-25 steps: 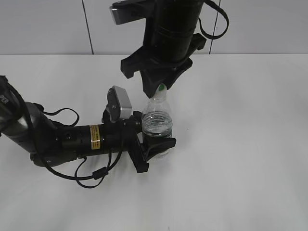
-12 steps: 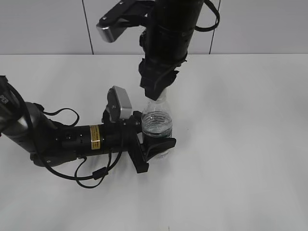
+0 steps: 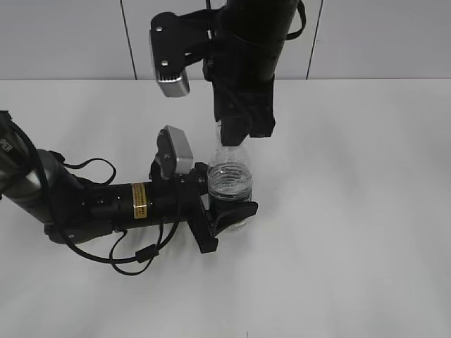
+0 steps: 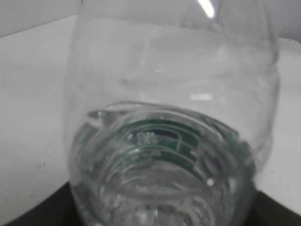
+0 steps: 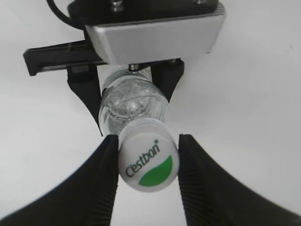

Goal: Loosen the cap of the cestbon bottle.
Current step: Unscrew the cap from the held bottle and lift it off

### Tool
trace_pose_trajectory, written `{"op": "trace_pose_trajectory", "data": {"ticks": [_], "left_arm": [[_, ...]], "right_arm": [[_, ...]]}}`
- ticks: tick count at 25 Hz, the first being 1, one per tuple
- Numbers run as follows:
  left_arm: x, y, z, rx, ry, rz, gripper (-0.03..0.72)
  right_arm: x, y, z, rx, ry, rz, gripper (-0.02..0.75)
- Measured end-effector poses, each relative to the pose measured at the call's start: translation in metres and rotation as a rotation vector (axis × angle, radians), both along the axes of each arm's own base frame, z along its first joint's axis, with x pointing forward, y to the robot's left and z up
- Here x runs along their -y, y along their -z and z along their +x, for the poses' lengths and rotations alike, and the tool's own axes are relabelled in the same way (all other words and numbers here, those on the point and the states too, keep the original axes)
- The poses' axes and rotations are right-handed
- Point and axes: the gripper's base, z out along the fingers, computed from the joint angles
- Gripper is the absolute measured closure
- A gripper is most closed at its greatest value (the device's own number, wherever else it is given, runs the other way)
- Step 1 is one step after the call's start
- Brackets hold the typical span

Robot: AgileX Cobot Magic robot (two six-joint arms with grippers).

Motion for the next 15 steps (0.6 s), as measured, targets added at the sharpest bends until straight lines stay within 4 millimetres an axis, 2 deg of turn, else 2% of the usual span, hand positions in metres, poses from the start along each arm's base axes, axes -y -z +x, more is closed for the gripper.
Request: {"op": "trace_pose_trajectory", "data": {"ticks": [7,15], "left_arm": [[0.0000,0.0000,0.0001,0.000,-0.001,0.000,0.279],[-0.0001,-0.0001,0.0002,-0.003,-0.003,-0.001,0.279]], "right_arm": [[0.0001,-0.0005,-0.0001,0.037,-0.169,-0.022,0.447],[0.0009,-0.0004,0.0006,0.063,-0.262,-0.045,0.447]]}}
